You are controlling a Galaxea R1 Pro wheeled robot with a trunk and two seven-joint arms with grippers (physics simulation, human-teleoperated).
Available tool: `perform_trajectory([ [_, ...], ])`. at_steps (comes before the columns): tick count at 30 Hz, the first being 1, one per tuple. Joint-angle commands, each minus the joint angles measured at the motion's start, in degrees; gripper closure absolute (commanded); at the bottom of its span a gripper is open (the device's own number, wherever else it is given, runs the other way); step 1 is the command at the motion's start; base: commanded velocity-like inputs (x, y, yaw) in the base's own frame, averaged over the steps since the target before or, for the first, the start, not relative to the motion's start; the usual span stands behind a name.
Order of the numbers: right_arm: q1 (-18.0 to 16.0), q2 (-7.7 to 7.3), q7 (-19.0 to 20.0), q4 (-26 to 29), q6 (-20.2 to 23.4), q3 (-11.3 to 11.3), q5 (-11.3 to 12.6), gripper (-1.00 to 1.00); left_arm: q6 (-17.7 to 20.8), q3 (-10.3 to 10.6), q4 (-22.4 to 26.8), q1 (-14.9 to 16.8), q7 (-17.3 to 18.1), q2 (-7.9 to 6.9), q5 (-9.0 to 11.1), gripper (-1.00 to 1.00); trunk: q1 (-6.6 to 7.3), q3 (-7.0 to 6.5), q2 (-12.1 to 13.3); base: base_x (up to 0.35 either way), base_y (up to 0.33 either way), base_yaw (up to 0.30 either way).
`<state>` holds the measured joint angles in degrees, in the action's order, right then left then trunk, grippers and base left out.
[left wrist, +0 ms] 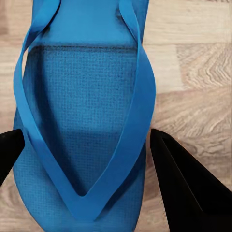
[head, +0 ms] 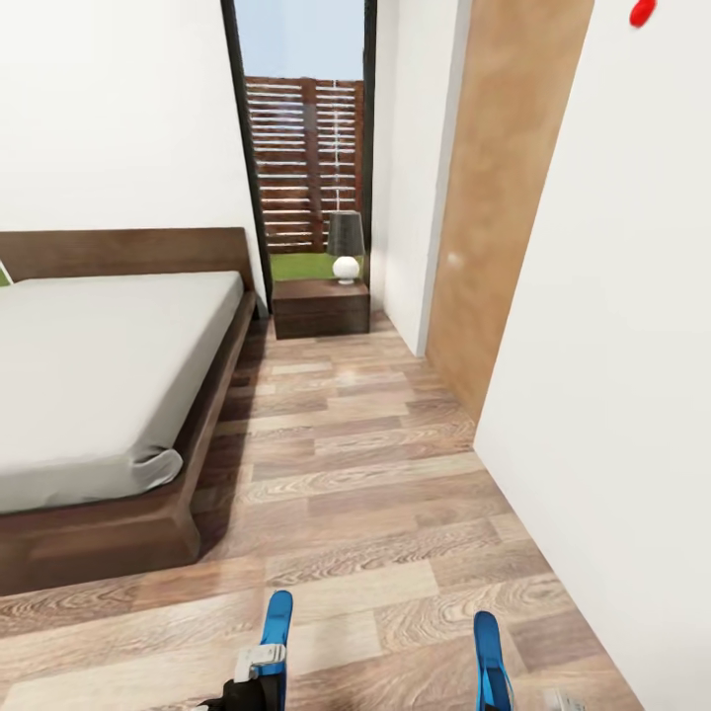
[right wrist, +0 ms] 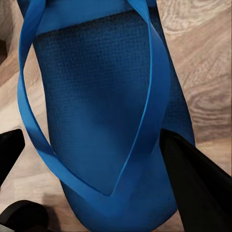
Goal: In the bedroom, move the book from the bed onto either nightstand, and place the two sandals side by side next to the bed.
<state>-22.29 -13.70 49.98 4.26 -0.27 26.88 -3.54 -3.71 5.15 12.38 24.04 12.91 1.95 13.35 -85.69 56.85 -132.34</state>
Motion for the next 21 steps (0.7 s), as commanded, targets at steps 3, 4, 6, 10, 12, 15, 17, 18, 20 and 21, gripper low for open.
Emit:
perform_trajectory([
  [3, 0.0, -0.01, 0.2, 0.0, 0.0, 0.5, -0.3, 1.0, -0.2, 0.5, -0.1, 0.0, 0.0, -0.02, 0.6, 1.0, -0.02, 0.05, 0.0, 0.331, -0.017, 0.0],
  [4, 0.0, -0.01, 0.2, 0.0, 0.0, 0.5, -0.3, 1.0, -0.2, 0.5, -0.1, 0.0, 0.0, -0.02, 0.6, 1.0, -0.02, 0.05, 0.0, 0.331, -0.062, 0.0],
  [6, 0.0, -0.01, 0.2, 0.0, -0.1, 0.5, -0.3, 1.0, -0.2, 0.5, -0.1, 0.0, 0.0, -0.02, 0.6, 1.0, -0.02, 0.05, 0.0, 0.331, -0.075, 0.0],
  [10, 0.0, -0.01, 0.2, 0.0, -0.1, 0.5, -0.3, 1.0, -0.2, 0.5, -0.1, 0.0, 0.0, -0.02, 0.6, 1.0, -0.02, 0.05, 0.0, 0.331, -0.085, 0.0],
  [12, 0.0, -0.01, 0.1, 0.0, -0.1, 0.5, -0.3, 1.0, -0.2, 0.5, -0.1, 0.0, 0.0, -0.02, 0.6, 1.0, -0.02, 0.05, 0.0, 0.331, -0.088, 0.0],
  [15, 0.0, -0.01, 0.1, 0.0, -0.1, 0.5, -0.3, 1.0, -0.2, 0.5, -0.1, 0.0, 0.0, -0.02, 0.6, 1.0, -0.02, 0.05, 0.0, 0.331, -0.088, 0.0],
  [17, 0.0, -0.01, 0.1, 0.0, -0.1, 0.5, -0.3, 1.0, -0.2, 0.5, -0.1, 0.0, 0.0, -0.02, 0.6, 1.0, -0.02, 0.05, 0.0, 0.331, -0.081, 0.0],
  [18, 0.0, -0.01, 0.1, 0.0, -0.1, 0.5, -0.3, 1.0, -0.2, 0.5, -0.1, 0.0, 0.0, -0.02, 0.6, 1.0, -0.02, 0.05, 0.0, 0.331, -0.077, 0.0],
  [20, 0.0, -0.01, 0.1, 0.0, -0.1, 0.5, -0.3, 1.0, -0.2, 0.5, -0.1, 0.0, 0.0, -0.02, 0.6, 1.0, -0.02, 0.05, 0.0, 0.331, -0.076, 0.0],
  [21, 0.0, -0.01, 0.1, 0.0, -0.1, 0.5, -0.3, 1.0, -0.2, 0.5, -0.1, 0.0, 0.0, -0.02, 0.6, 1.0, -0.02, 0.05, 0.0, 0.331, -0.075, 0.0],
])
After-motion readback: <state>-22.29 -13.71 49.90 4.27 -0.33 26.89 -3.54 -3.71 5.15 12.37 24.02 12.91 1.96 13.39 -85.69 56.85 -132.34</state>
